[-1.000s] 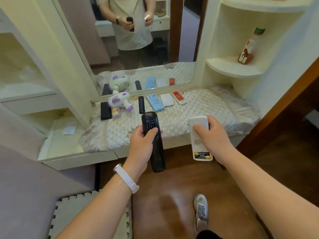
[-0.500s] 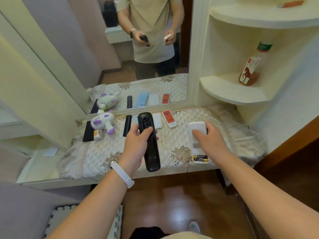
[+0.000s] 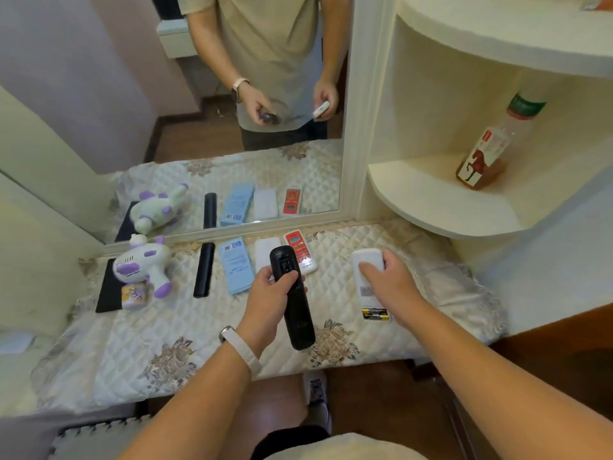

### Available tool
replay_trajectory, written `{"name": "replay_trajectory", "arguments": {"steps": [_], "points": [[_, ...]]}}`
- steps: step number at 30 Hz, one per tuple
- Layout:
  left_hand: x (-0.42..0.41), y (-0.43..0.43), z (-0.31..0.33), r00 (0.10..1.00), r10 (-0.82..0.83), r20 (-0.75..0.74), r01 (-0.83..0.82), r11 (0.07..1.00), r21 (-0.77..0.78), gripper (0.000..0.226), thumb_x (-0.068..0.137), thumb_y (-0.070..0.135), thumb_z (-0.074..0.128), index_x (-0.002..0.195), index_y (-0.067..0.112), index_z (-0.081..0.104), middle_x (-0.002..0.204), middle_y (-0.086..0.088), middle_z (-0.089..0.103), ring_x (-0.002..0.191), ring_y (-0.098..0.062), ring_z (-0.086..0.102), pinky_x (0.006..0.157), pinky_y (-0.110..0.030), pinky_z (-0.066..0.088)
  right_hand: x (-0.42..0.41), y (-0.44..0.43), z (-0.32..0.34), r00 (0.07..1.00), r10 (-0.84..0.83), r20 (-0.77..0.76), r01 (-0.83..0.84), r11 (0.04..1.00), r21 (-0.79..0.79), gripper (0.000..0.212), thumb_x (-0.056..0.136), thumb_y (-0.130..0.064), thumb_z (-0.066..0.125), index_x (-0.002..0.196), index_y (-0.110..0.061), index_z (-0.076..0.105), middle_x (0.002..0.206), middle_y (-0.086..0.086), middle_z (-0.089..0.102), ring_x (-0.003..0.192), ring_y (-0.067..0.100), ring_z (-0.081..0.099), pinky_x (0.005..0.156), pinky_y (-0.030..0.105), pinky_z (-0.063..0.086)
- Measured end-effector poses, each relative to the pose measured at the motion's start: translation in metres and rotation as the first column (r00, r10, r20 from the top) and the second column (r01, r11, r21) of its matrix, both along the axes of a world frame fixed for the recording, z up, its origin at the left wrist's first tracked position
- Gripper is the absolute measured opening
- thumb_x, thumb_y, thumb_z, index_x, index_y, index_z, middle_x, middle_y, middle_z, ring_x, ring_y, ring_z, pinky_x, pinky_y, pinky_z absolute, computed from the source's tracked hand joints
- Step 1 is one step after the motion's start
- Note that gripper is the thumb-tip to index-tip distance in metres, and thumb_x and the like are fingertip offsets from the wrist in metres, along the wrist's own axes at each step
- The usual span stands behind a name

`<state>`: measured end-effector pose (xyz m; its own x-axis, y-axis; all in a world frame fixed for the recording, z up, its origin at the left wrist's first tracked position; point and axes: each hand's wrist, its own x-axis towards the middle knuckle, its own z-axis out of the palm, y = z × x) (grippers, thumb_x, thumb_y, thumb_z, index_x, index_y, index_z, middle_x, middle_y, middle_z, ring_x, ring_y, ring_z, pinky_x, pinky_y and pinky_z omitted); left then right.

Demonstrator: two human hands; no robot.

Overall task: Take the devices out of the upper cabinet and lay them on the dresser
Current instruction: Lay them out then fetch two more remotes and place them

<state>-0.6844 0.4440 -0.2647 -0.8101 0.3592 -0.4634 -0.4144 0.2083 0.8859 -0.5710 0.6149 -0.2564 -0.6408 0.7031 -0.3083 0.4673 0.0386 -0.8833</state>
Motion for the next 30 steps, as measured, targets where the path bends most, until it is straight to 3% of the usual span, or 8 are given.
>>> {"name": "replay_trajectory", "arguments": {"steps": [7, 10, 12, 14, 18, 23, 27, 30], "points": [[-0.057, 0.063, -0.043, 0.989, -0.073, 0.129, 0.074, 0.997, -0.005, 0.016, 0.092, 0.017, 0.062, 0.107, 0.018, 0.057, 0.097, -0.011, 0.072, 0.083, -0.026, 0.072, 0.078, -0.041, 0.057, -0.059, 0.045, -0.025, 0.992, 0.015, 0.125, -0.006, 0.997, -0.072, 0.011, 0.096, -0.016, 0.055, 0.106, -0.013, 0.055, 0.097, 0.002, 0.059, 0.078, 0.01, 0.057, 0.042, 0.008, 0.041], [-0.077, 0.087, -0.059, 0.978, -0.132, 0.163, 0.135, 0.991, -0.006, 0.016, 0.093, 0.018, 0.06, 0.109, 0.021, 0.057, 0.099, -0.008, 0.071, 0.085, -0.024, 0.071, 0.072, -0.034, 0.055, -0.083, 0.059, -0.04, 0.982, 0.007, 0.187, 0.008, 0.997, -0.079, 0.008, 0.095, -0.018, 0.056, 0.101, -0.013, 0.056, 0.097, 0.004, 0.06, 0.08, 0.012, 0.059, 0.049, 0.014, 0.049], [-0.087, 0.101, -0.071, 0.971, -0.182, 0.154, 0.187, 0.982, -0.021, 0.024, 0.093, 0.021, 0.06, 0.116, 0.019, 0.058, 0.101, -0.007, 0.07, 0.087, -0.024, 0.071, 0.076, -0.038, 0.056, -0.096, 0.067, -0.05, 0.97, 0.012, 0.243, 0.004, 0.998, -0.065, 0.005, 0.094, -0.022, 0.057, 0.095, -0.017, 0.056, 0.097, 0.004, 0.063, 0.085, 0.016, 0.063, 0.068, 0.031, 0.06], [-0.097, 0.115, -0.082, 0.965, -0.213, 0.153, 0.223, 0.974, -0.047, 0.03, 0.091, 0.024, 0.061, 0.121, 0.022, 0.057, 0.104, -0.005, 0.069, 0.091, -0.024, 0.069, 0.084, -0.043, 0.055, -0.107, 0.076, -0.058, 0.957, 0.01, 0.289, 0.006, 0.998, -0.055, 0.004, 0.092, -0.023, 0.058, 0.093, -0.02, 0.056, 0.096, 0.002, 0.064, 0.087, 0.017, 0.064, 0.08, 0.042, 0.059], [-0.11, 0.137, -0.099, 0.955, -0.226, 0.193, 0.239, 0.97, -0.05, 0.026, 0.093, 0.018, 0.06, 0.117, 0.026, 0.052, 0.106, 0.0, 0.064, 0.094, -0.018, 0.063, 0.085, -0.037, 0.05, -0.126, 0.088, -0.069, 0.947, -0.011, 0.322, 0.046, 0.994, -0.103, 0.009, 0.093, -0.017, 0.057, 0.101, -0.011, 0.057, 0.094, 0.003, 0.062, 0.082, 0.013, 0.061, 0.062, 0.024, 0.057], [-0.116, 0.153, -0.114, 0.925, -0.296, 0.239, 0.328, 0.939, -0.107, 0.026, 0.093, 0.011, 0.057, 0.113, 0.024, 0.048, 0.102, 0.003, 0.061, 0.09, -0.013, 0.059, 0.082, -0.034, 0.047, -0.144, 0.1, -0.088, 0.926, 0.031, 0.377, 0.023, 0.99, -0.138, 0.021, 0.09, -0.022, 0.059, 0.108, -0.012, 0.059, 0.106, 0.007, 0.065, 0.097, 0.021, 0.064, 0.089, 0.045, 0.055], [-0.111, 0.155, -0.117, 0.935, -0.317, 0.156, 0.345, 0.916, -0.205, 0.025, 0.091, 0.011, 0.055, 0.115, 0.018, 0.054, 0.096, 0.003, 0.062, 0.084, -0.012, 0.06, 0.065, -0.026, 0.045, -0.152, 0.106, -0.101, 0.906, 0.077, 0.415, -0.031, 0.993, -0.116, 0.021, 0.091, -0.022, 0.058, 0.11, -0.013, 0.058, 0.105, 0.006, 0.065, 0.096, 0.022, 0.063, 0.087, 0.042, 0.054], [-0.105, 0.154, -0.113, 0.942, -0.326, 0.079, 0.335, 0.912, -0.238, 0.031, 0.09, 0.007, 0.054, 0.113, 0.028, 0.049, 0.094, 0.011, 0.06, 0.084, -0.006, 0.058, 0.065, -0.023, 0.044, -0.152, 0.108, -0.109, 0.898, 0.133, 0.419, -0.104, 0.99, -0.09, 0.02, 0.09, -0.022, 0.058, 0.107, -0.014, 0.054, 0.1, 0.006, 0.064, 0.088, 0.019, 0.063, 0.076, 0.035, 0.054]]}}
